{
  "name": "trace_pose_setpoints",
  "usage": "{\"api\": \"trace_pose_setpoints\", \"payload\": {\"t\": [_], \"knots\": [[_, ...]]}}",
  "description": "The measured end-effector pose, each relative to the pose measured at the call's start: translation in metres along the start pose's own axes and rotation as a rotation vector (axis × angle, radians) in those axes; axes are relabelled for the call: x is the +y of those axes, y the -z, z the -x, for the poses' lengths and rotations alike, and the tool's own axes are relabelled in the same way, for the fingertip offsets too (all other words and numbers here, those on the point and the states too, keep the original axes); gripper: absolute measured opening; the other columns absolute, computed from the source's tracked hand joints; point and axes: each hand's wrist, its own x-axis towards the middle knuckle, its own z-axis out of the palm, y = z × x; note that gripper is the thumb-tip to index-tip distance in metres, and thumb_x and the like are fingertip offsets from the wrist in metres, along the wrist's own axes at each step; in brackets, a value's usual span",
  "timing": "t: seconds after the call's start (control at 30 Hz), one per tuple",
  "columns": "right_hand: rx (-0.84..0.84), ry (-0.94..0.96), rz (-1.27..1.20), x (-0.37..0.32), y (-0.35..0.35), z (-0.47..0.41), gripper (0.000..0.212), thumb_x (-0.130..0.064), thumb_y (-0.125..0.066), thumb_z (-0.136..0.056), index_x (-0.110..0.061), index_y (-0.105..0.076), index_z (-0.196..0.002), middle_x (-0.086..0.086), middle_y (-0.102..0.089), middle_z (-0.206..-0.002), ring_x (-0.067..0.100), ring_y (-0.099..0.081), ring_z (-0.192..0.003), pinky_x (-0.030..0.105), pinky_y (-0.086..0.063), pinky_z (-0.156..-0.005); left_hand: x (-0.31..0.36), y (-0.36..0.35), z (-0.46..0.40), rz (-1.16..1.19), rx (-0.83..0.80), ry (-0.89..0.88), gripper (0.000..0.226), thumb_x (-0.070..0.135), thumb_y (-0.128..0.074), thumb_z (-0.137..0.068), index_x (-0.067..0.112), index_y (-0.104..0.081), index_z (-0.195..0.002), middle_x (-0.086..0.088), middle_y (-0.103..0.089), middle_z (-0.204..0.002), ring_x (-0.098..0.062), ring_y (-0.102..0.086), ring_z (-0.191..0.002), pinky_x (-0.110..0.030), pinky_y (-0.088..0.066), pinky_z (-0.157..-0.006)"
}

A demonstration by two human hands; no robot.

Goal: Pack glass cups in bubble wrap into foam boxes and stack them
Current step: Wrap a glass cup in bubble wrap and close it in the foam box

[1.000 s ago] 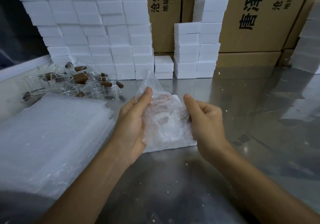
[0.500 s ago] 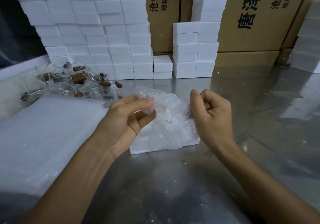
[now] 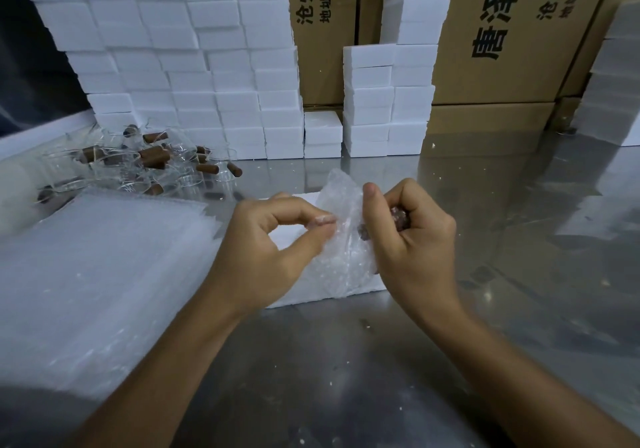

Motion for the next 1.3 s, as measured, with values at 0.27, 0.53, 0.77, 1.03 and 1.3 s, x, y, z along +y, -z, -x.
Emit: {"api": "trace_pose_setpoints", "payload": {"t": [0.27, 0.53, 0.77, 1.03, 1.3], "knots": [[0.011, 0.091, 0.051, 0.001, 0.000, 0.001, 0.037, -0.021, -0.058, -0.096, -0.004, -0.048, -0.065, -0.001, -0.058, -0.054, 0.019, -0.058, -0.048, 0.033, -0.043, -0.048, 0.003, -0.001, 0.002, -0.185, -0.257, -0.032, 0.034, 0.041, -0.050, -0.088, 0.037, -0.048, -0.054, 0.016, -0.055, -0.061, -0.005, -0.055, -0.077, -0.024, -0.034, -0.086], [0.013, 0.153, 0.052, -0.002, 0.001, 0.000, 0.031, -0.018, -0.059, -0.095, -0.008, -0.050, -0.067, -0.005, -0.057, -0.057, 0.012, -0.055, -0.049, 0.020, -0.040, -0.049, 0.000, 0.009, -0.003, 0.115, -0.082, 0.072, 0.011, 0.019, -0.085, -0.070, 0.018, -0.075, -0.075, 0.005, -0.074, -0.073, -0.013, -0.069, -0.070, -0.027, -0.055, -0.069], [0.004, 0.214, 0.072, -0.001, -0.003, 0.004, 0.032, -0.017, -0.059, -0.095, -0.004, -0.052, -0.066, 0.005, -0.060, -0.056, 0.022, -0.059, -0.048, 0.035, -0.044, -0.047, -0.002, -0.001, -0.002, -0.122, -0.060, 0.172, 0.036, -0.001, -0.083, -0.064, 0.029, -0.065, -0.059, 0.001, -0.051, -0.076, -0.001, -0.047, -0.065, -0.017, -0.038, -0.061], [0.038, 0.057, -0.026, -0.004, -0.004, 0.004, 0.032, -0.023, -0.058, -0.097, -0.021, -0.043, -0.069, -0.019, -0.053, -0.053, 0.004, -0.055, -0.049, 0.018, -0.039, -0.051, -0.003, -0.003, 0.001, 0.071, 0.037, 0.252, 0.036, 0.028, -0.082, -0.067, 0.013, -0.049, -0.073, -0.005, -0.047, -0.070, -0.018, -0.047, -0.066, -0.035, -0.046, -0.062], [0.033, -0.444, -0.366, -0.001, -0.002, -0.004, 0.037, -0.038, -0.062, -0.091, -0.013, -0.051, -0.067, -0.007, -0.056, -0.060, 0.008, -0.055, -0.060, 0.025, -0.047, -0.061, -0.001, -0.024, 0.009, 0.197, -0.009, 0.282, 0.063, 0.044, -0.089, -0.058, 0.039, -0.054, -0.110, 0.022, -0.065, -0.103, -0.001, -0.066, -0.097, -0.013, -0.053, -0.071]]}}
